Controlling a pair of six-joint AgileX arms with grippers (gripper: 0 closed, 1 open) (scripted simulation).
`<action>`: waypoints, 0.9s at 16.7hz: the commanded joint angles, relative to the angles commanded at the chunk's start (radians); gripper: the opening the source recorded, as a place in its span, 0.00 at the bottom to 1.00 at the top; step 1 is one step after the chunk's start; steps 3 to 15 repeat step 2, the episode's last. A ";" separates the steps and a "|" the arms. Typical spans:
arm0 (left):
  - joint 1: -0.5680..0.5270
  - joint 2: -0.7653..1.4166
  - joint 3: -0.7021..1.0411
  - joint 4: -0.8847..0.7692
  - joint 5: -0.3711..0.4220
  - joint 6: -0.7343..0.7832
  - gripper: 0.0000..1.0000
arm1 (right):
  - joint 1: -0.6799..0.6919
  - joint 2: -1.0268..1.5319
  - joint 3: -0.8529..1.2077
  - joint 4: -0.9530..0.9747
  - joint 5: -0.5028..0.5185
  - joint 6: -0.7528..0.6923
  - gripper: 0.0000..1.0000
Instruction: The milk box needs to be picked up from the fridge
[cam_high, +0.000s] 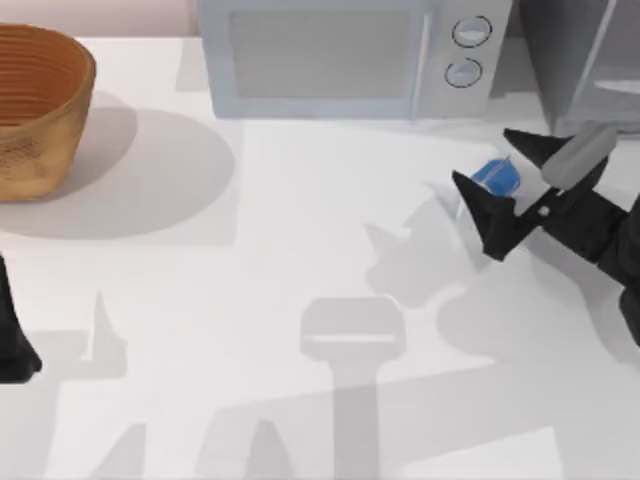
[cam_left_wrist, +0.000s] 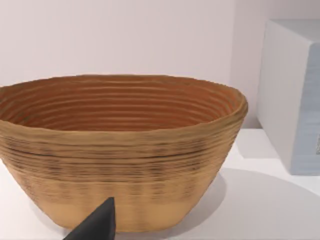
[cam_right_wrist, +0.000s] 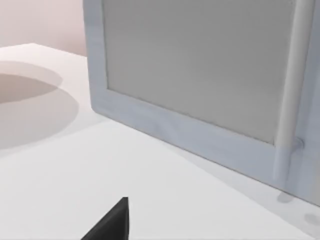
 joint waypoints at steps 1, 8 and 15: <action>0.000 0.000 0.000 0.000 0.000 0.000 1.00 | 0.000 0.000 0.000 0.000 0.000 0.000 1.00; 0.000 0.000 0.000 0.000 0.000 0.000 1.00 | 0.000 0.000 0.000 0.000 0.000 0.000 1.00; 0.000 0.000 0.000 0.000 0.000 0.000 1.00 | 0.000 0.000 0.000 0.000 0.000 0.000 1.00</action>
